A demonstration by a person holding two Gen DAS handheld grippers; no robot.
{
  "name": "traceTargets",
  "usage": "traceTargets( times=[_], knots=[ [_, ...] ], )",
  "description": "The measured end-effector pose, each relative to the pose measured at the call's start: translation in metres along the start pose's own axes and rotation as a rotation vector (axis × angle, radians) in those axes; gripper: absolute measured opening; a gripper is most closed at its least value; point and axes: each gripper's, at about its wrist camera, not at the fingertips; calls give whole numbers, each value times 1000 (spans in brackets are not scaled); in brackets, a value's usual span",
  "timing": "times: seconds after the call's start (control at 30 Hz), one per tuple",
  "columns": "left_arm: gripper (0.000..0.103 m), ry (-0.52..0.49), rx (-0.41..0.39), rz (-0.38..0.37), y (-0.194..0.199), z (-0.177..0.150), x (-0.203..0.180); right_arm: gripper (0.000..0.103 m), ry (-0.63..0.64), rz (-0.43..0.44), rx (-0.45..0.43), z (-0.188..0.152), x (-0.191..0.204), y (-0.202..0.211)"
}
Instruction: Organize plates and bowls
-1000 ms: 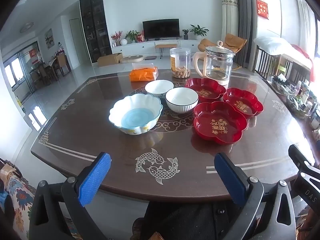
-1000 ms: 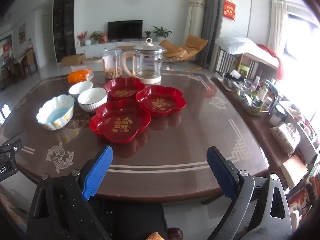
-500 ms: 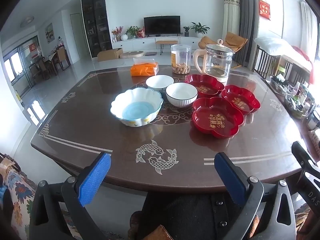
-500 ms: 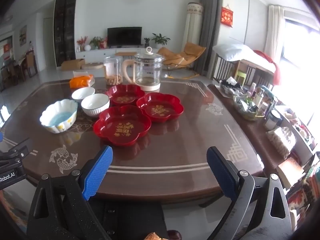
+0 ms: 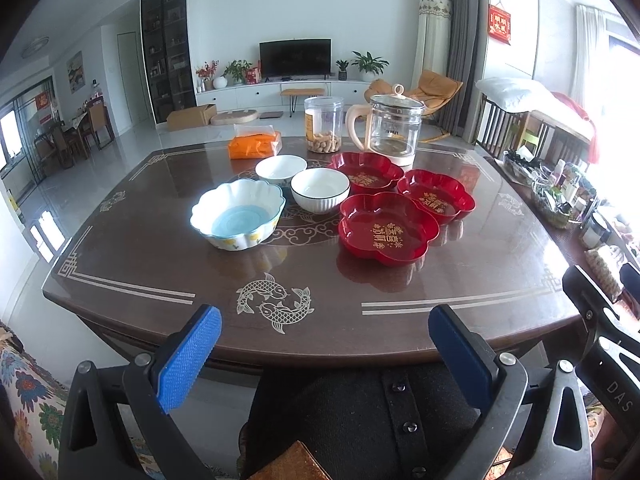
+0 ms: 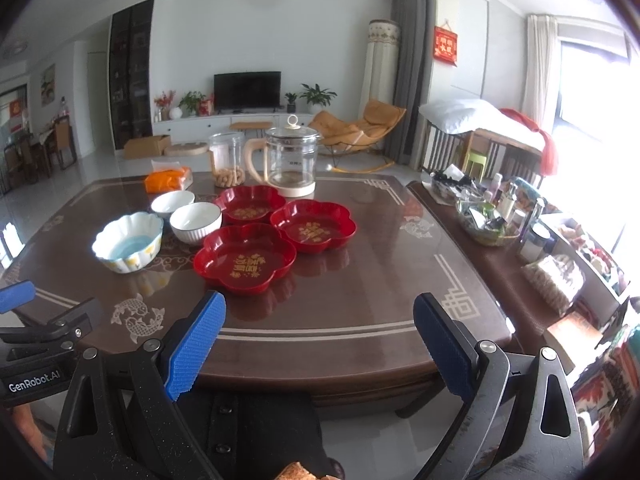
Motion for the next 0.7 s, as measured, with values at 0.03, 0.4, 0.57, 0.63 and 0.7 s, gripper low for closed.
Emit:
traceTargets(
  times=[0.03,0.4,0.57,0.63,0.7],
  knots=[
    [103,2,-14,7,3,-1,2,97,-2,4,-8,0,0,2],
    [103,-22,-137,160,-6,30,32,96,28,1,8,13,-2,-5],
    [103,141,-35,37,-37,45,56,96,33,-2,-23,21,-2,-20],
    [103,158,-28,41,-46,44,59,96,29,41,-19,21,0,-28],
    [103,168,-20,52,-52,40,61,96,23,72,-26,19,1,-33]
  ],
)
Point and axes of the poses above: each gripper's, at about its wrist camera, not at the fingertips, and y roughly against the way its jaws point, x to its left, z to its top, and after that the axes turned 14 degrees about z, right-handed
